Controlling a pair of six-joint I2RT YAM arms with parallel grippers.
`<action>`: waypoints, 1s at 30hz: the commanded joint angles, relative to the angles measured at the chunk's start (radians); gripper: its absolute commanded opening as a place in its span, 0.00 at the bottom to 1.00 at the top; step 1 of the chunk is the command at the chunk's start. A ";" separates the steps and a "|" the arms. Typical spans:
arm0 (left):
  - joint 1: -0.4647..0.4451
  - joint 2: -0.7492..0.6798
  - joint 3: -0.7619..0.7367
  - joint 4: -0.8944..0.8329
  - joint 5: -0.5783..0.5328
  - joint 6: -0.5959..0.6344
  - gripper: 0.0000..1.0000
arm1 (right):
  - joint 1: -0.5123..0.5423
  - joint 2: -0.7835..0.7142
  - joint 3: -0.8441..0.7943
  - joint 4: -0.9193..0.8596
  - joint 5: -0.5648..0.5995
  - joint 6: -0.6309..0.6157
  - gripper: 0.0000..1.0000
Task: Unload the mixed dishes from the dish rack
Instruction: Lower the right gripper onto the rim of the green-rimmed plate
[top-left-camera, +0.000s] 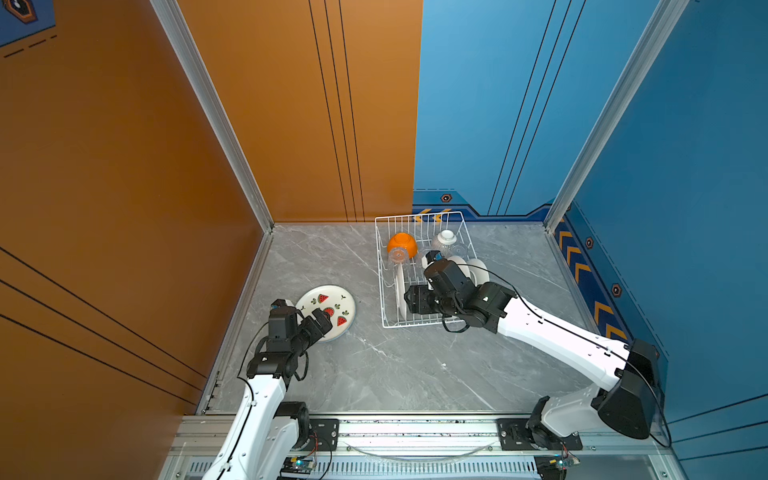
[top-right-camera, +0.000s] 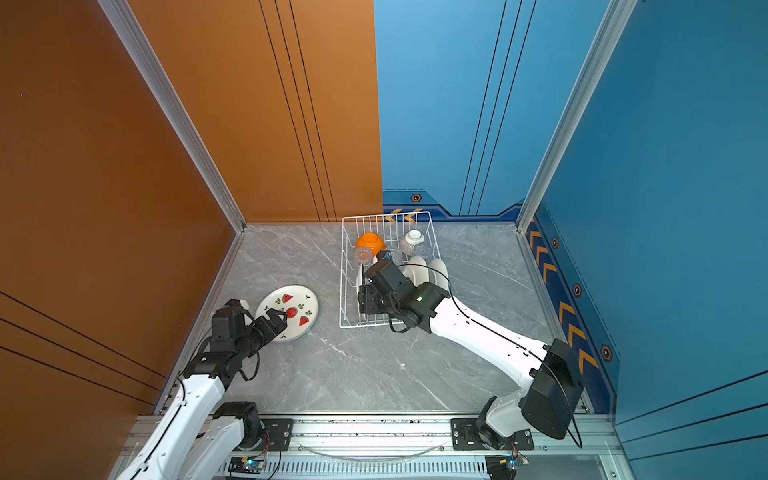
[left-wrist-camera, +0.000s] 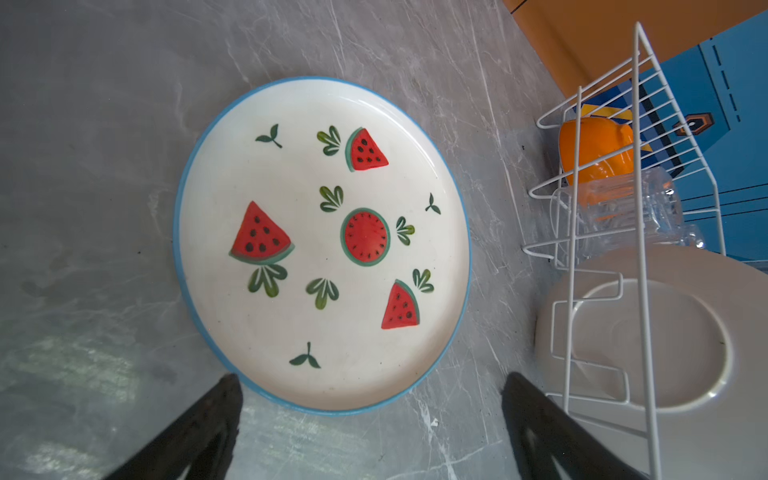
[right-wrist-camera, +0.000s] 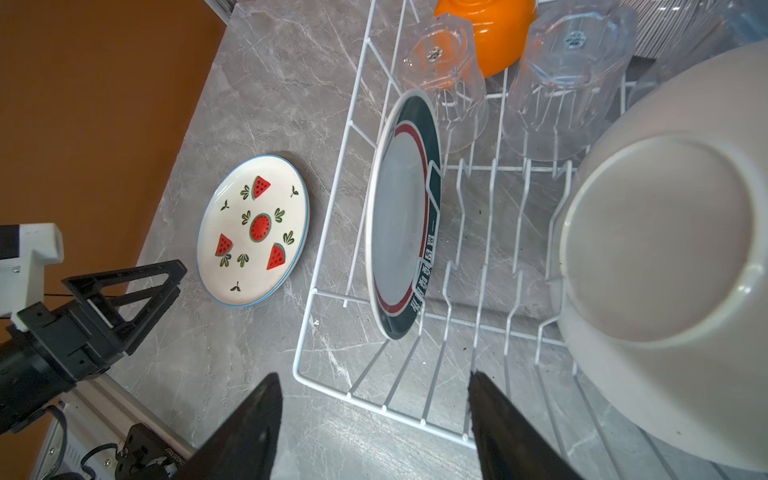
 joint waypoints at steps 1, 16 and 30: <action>0.003 -0.012 0.043 0.028 -0.005 0.038 0.98 | -0.007 0.015 0.041 0.015 0.025 -0.015 0.72; -0.044 -0.076 0.061 0.012 -0.068 0.051 0.98 | 0.029 0.043 0.027 0.094 0.052 0.067 0.66; -0.115 0.031 0.143 0.063 0.009 0.058 0.98 | 0.027 0.172 0.106 0.095 0.140 0.022 0.54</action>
